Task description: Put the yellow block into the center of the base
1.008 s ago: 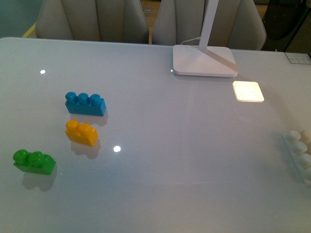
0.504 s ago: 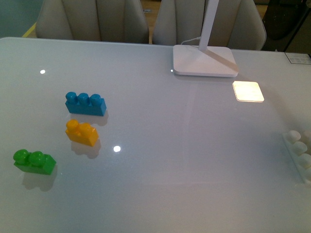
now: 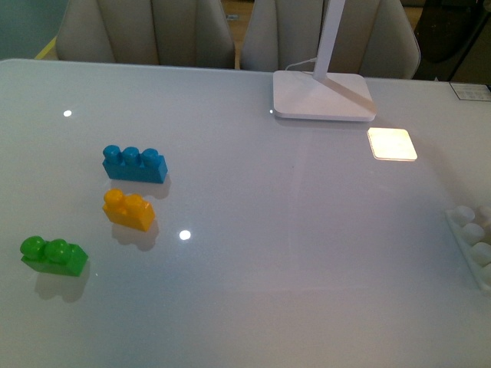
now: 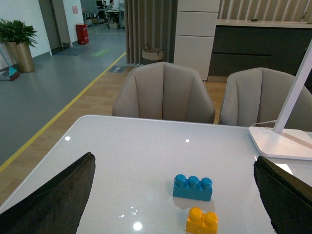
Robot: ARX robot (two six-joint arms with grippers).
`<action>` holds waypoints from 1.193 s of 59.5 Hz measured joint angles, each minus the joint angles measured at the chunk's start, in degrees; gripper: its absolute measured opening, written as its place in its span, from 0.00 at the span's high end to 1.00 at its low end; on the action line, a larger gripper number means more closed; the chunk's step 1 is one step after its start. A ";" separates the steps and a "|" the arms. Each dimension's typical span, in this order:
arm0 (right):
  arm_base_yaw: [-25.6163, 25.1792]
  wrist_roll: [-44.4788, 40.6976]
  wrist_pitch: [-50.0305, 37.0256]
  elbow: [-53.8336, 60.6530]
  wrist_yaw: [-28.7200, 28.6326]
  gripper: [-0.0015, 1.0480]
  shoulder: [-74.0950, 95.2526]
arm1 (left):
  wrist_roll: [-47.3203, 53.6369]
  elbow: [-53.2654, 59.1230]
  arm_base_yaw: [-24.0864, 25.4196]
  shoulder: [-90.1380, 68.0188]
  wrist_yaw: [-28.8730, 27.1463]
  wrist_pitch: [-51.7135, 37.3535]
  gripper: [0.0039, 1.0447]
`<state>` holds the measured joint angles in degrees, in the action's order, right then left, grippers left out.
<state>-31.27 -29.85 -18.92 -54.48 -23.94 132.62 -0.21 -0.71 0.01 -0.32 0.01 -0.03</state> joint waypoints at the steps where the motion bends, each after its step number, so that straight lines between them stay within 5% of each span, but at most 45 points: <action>1: 0.02 0.02 -0.11 -0.02 -0.02 0.08 0.17 | 0.00 0.00 0.00 0.00 0.00 0.00 0.07; 42: 3.93 4.61 -9.03 2.43 2.21 0.08 3.69 | 0.00 0.00 0.00 0.00 0.00 0.00 0.07; 71: 18.88 17.35 -19.91 9.22 7.98 0.08 3.76 | 0.00 0.00 0.00 0.00 0.00 0.00 0.07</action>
<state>-12.38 -12.49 -38.83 -45.25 -15.97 136.38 -0.21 -0.71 0.01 -0.32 0.01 -0.03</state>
